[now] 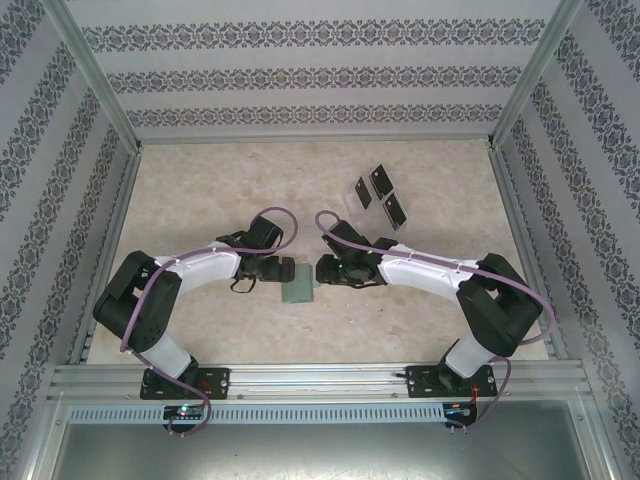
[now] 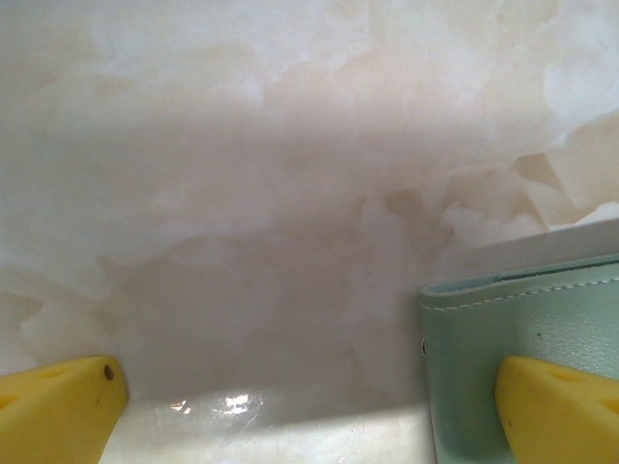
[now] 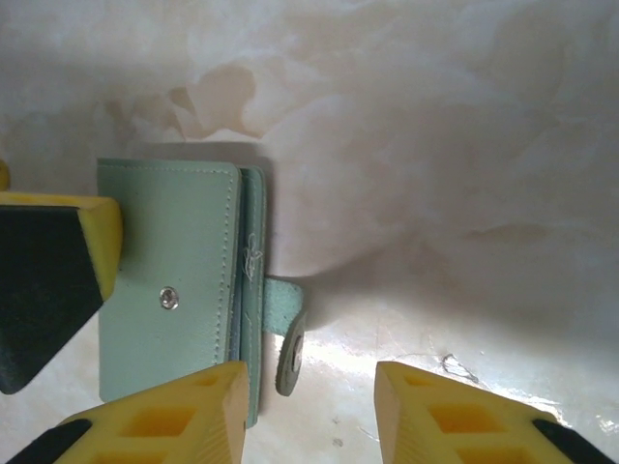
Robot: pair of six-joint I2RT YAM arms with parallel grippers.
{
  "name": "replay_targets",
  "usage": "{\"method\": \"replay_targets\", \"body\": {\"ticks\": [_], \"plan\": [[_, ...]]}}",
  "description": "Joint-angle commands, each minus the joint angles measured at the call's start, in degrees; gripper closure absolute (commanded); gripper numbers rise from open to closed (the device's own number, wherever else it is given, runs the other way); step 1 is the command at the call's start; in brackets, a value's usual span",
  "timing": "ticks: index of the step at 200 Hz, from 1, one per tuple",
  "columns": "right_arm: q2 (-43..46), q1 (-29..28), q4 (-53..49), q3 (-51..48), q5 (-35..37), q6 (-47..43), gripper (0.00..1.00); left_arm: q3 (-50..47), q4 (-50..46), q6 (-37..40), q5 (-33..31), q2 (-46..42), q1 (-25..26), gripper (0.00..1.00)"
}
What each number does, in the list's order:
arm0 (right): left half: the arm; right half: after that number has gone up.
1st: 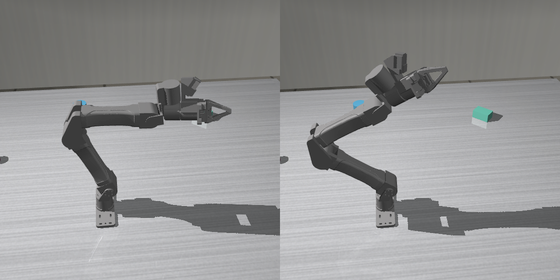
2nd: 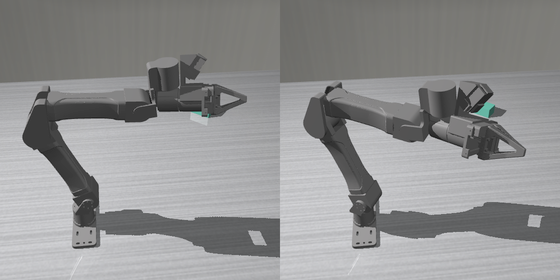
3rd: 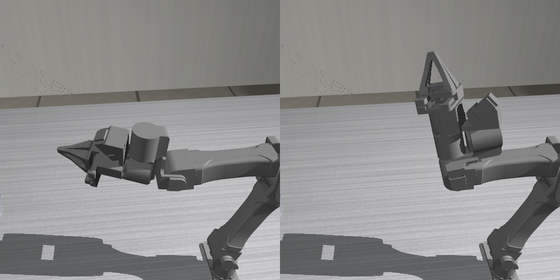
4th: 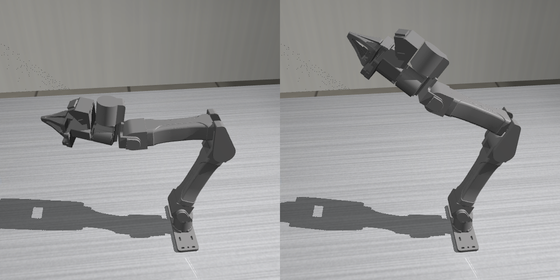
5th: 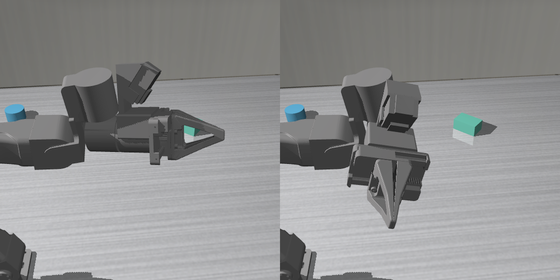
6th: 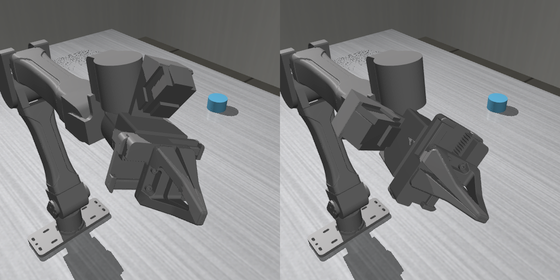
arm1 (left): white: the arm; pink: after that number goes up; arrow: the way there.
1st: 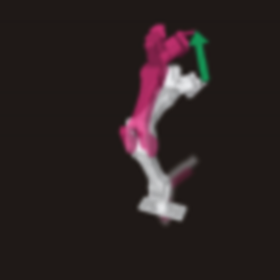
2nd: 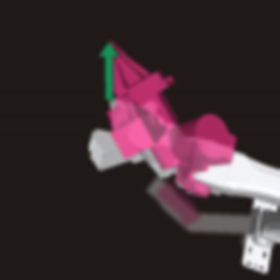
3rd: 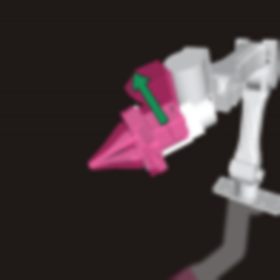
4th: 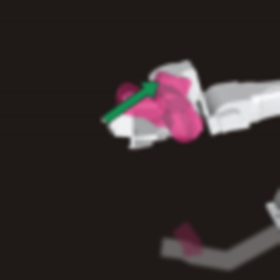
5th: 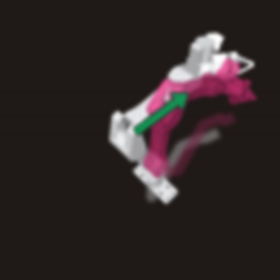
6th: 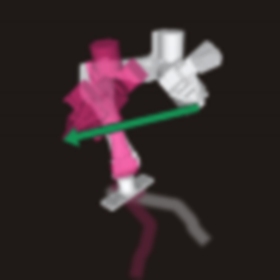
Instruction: Put the credit cards into the card holder
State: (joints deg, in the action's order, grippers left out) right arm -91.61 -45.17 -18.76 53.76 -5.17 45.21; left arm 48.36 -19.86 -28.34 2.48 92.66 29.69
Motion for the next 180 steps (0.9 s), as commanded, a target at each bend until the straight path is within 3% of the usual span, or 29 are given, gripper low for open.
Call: {"method": "replay_targets", "body": {"ticks": [1,118,180], "plan": [[-1.2,-0.5,-1.7,1.3,1.8,-0.7,0.63,-1.7,-1.3,0.0,-2.4,3.3,0.1,0.00],[-3.4,-0.5,-1.5,3.2,1.6,-0.9,0.76,-2.5,-0.1,-0.6,-1.4,3.7,0.3,0.00],[-3.1,-0.5,-1.2,2.6,1.0,-1.0,0.94,-2.8,0.1,-0.8,-1.3,3.4,0.2,0.00]]}}
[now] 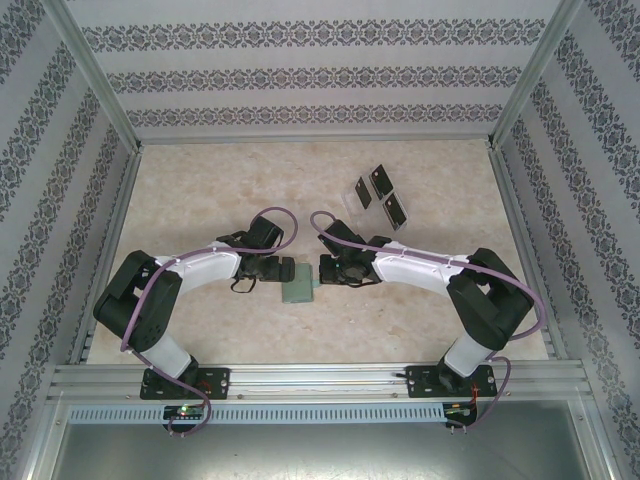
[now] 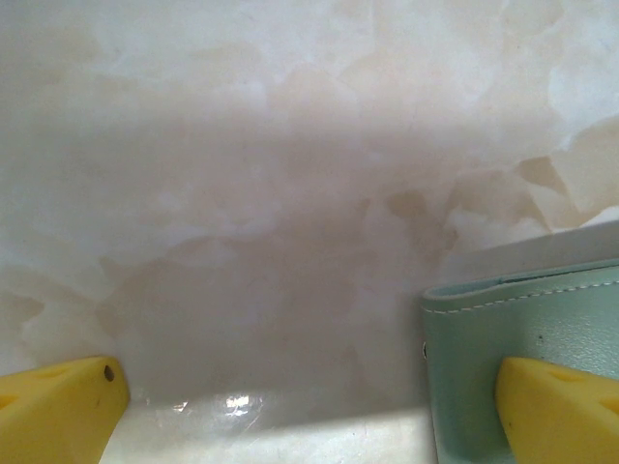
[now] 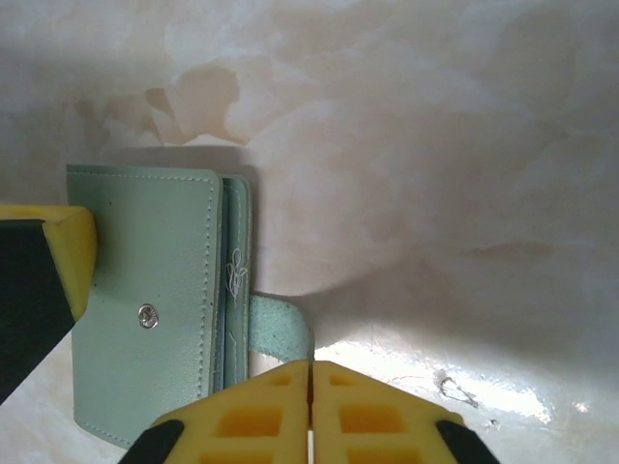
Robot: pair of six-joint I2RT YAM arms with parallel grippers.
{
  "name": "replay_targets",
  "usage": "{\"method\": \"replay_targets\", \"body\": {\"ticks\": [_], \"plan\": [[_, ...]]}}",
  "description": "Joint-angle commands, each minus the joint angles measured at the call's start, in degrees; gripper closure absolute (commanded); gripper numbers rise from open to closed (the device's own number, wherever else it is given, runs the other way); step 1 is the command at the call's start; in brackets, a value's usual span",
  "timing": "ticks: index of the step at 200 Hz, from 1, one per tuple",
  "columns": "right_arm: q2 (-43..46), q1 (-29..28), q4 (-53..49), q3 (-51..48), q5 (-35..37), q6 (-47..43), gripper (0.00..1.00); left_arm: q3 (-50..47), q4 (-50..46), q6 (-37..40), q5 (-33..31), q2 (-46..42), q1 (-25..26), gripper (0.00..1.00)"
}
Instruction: Put the credit cards into the card holder
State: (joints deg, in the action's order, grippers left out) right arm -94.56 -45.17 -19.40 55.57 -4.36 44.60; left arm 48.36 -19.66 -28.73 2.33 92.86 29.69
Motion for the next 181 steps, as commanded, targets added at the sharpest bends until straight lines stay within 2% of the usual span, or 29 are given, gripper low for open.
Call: {"method": "replay_targets", "body": {"ticks": [1,20,78,110,181], "plan": [[-0.1,-0.5,-0.6,0.8,0.2,-0.4,0.95,-2.8,-0.1,-0.4,-1.2,3.2,0.2,0.00],[0.4,-0.6,-0.3,0.6,0.0,-0.3,1.00,-2.8,0.0,-0.5,-1.1,3.2,0.3,0.00],[1.6,-0.5,6.7,-0.7,-5.6,3.5,1.00,-3.1,0.1,-0.8,-1.1,3.3,0.2,0.00],[-0.7,-1.0,10.9,-0.6,-8.4,6.1,1.00,-3.4,0.4,-0.9,-0.9,3.3,0.4,0.00],[-6.2,-2.8,13.8,1.3,-9.7,7.9,1.00,-3.4,0.7,-1.1,-0.9,3.7,0.8,0.00]]}}
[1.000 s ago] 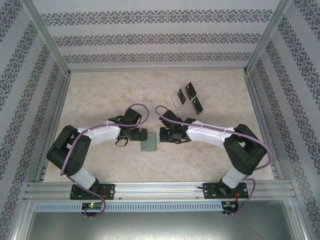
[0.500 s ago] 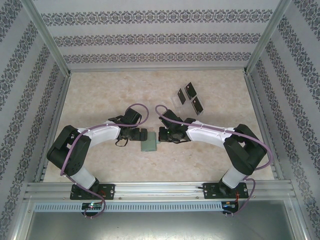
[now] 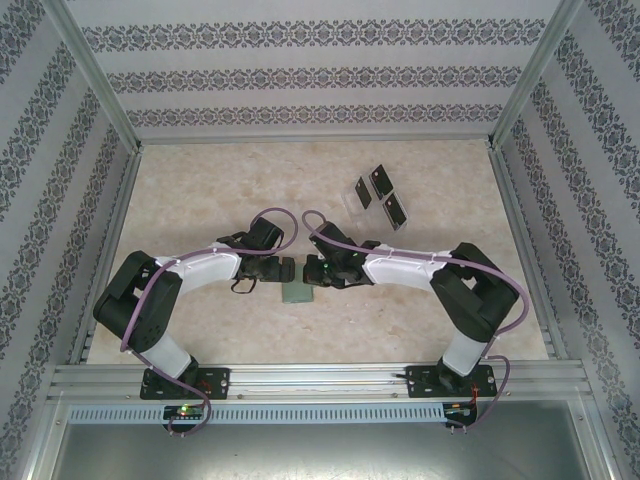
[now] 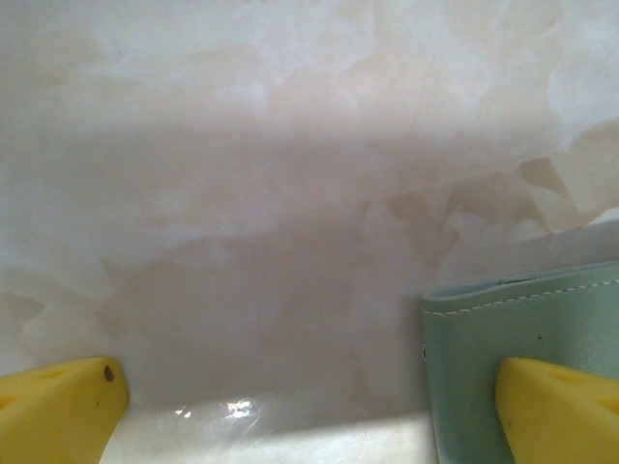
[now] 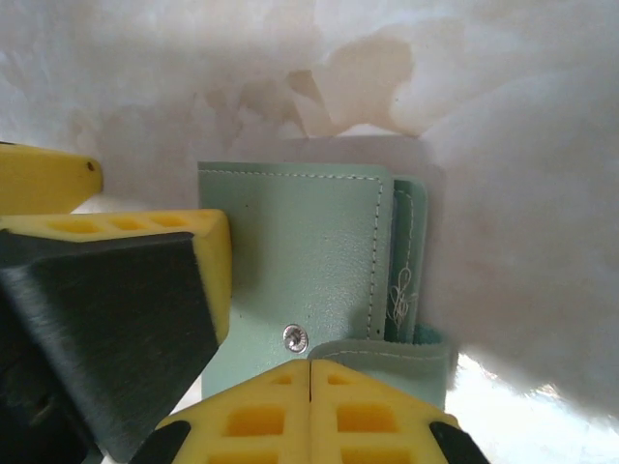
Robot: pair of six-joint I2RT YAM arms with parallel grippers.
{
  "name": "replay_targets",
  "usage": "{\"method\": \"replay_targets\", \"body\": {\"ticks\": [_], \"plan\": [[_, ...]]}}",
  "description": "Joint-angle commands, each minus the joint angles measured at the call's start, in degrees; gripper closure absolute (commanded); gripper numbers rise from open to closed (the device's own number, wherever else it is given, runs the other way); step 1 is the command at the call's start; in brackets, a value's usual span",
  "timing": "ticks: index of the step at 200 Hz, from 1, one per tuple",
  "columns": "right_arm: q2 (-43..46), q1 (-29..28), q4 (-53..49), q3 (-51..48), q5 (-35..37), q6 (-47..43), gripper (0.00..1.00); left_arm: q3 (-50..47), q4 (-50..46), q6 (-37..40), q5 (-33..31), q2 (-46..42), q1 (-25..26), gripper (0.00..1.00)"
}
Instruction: Put the credit cards into the card holder
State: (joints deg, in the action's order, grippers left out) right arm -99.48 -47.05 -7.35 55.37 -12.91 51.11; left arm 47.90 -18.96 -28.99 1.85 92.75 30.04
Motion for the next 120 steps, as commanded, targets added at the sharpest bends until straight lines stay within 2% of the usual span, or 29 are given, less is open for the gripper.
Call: {"method": "replay_targets", "body": {"ticks": [1,70,120], "plan": [[-1.3,-0.9,1.8,1.5,-1.3,1.4,1.00,-3.0,0.1,-0.8,-0.4,3.8,0.4,0.00],[-3.9,-1.7,1.9,3.5,-1.6,1.4,1.00,-2.9,0.0,-0.7,-0.5,3.8,0.5,0.00],[-3.5,-1.3,1.1,2.5,0.8,1.6,1.00,-3.1,0.1,-0.7,-0.2,3.8,0.6,0.00]]}}
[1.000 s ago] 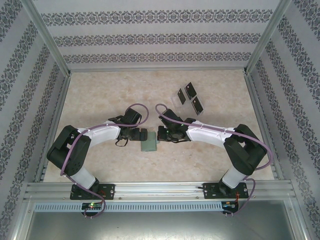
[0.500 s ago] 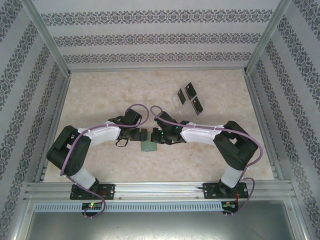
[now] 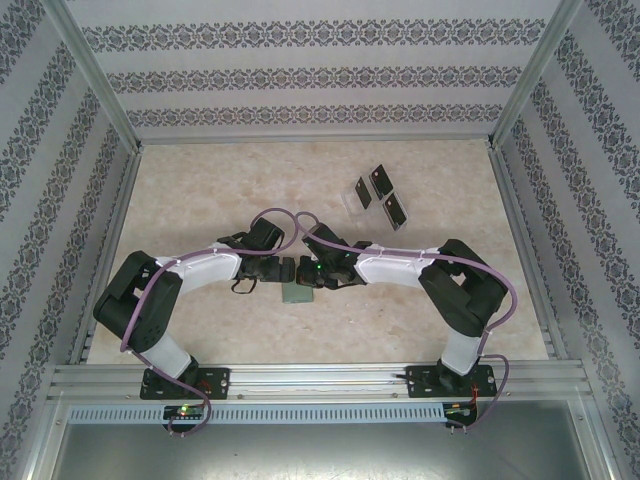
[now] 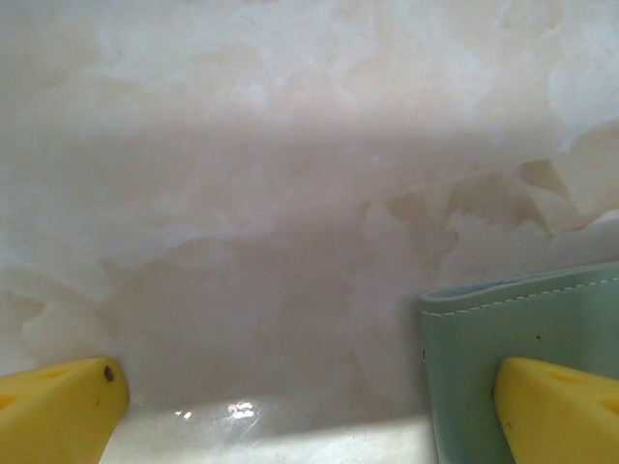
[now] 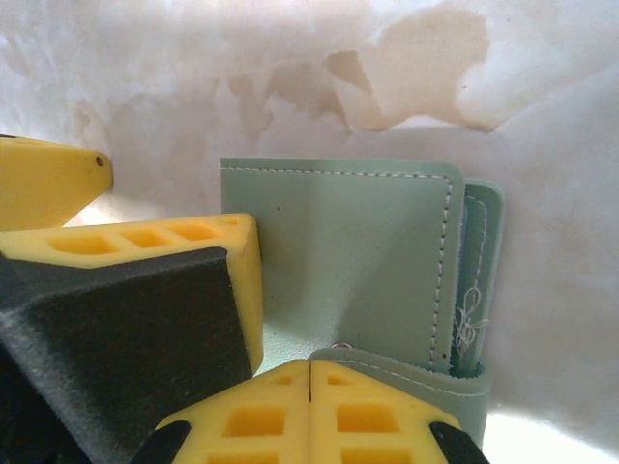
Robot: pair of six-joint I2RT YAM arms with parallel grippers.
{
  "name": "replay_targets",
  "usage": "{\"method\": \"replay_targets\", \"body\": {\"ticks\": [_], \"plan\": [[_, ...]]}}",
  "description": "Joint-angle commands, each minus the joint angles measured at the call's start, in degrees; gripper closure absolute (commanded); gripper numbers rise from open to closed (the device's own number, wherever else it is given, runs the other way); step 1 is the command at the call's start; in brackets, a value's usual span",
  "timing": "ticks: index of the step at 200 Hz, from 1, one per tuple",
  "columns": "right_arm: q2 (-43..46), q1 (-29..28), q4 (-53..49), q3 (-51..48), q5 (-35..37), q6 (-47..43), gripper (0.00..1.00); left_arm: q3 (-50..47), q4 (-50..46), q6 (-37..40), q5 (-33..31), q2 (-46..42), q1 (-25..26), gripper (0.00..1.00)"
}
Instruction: Put the credit cards into the card holder
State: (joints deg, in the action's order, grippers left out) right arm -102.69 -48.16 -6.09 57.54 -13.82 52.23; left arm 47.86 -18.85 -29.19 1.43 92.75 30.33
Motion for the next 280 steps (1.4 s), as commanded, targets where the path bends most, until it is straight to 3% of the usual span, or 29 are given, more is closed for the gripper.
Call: {"method": "replay_targets", "body": {"ticks": [1,73,280], "plan": [[-0.2,-0.2,-0.2,0.3,1.8,0.4,1.00,-3.0,0.0,-0.5,0.2,3.8,0.3,0.00],[2.5,1.3,-1.8,-0.8,3.6,-0.1,1.00,-3.3,0.3,-0.7,0.2,3.7,0.3,0.00],[-3.1,-0.6,-3.1,2.4,1.2,-0.8,1.00,-3.7,0.2,-0.9,0.2,2.9,0.4,0.00]]}}
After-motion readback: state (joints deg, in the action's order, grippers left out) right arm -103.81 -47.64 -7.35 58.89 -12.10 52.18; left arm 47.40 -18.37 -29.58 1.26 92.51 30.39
